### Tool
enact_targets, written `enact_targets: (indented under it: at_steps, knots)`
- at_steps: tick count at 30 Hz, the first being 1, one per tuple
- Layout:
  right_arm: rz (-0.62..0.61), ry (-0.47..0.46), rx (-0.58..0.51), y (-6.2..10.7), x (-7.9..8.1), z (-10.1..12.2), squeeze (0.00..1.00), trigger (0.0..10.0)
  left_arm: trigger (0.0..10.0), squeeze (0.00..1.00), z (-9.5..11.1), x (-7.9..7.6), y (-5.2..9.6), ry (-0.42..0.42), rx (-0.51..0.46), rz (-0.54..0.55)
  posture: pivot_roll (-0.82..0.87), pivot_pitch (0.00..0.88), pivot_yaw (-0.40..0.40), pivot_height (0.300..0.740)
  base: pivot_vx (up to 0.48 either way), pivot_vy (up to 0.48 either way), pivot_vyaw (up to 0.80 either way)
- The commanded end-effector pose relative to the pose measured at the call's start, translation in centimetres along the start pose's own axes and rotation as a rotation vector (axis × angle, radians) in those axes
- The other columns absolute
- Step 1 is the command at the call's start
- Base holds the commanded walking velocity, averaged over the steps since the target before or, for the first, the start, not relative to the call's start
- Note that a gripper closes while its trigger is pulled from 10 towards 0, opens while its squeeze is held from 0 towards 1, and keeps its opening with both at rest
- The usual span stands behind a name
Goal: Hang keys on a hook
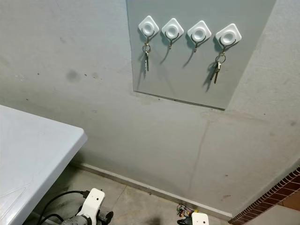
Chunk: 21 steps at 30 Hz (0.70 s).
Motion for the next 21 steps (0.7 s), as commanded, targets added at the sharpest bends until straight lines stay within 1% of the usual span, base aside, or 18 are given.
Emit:
enact_targets:
  at_steps: [1, 21]
  knots:
    - [0.035, -0.021, 0.051, 0.22, 1.29, -1.43, 0.0, 10.0, 10.0, 0.0, -0.32, 0.41, 0.1, 0.011, 0.013, 0.012, -0.09, 0.0, 0.038, 0.711, 0.0, 0.0, 0.0]
    - [0.044, 0.002, 0.053, 0.17, 1.43, -1.34, 0.0, 10.0, 10.0, 0.0, -0.4, 0.4, 0.11, 0.014, 0.017, 0.014, -0.09, 0.0, 0.036, 0.711, 0.0, 0.0, 0.0]
Point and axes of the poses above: a point about 5 cm out from each wrist's last joint towards the gripper, its own y axis pointing back from the gripper into the wrist, its own z axis along the axis of the wrist's last joint, x = y × z, the point moved 3 cm from there along -y, pointing out of the wrist towards the gripper
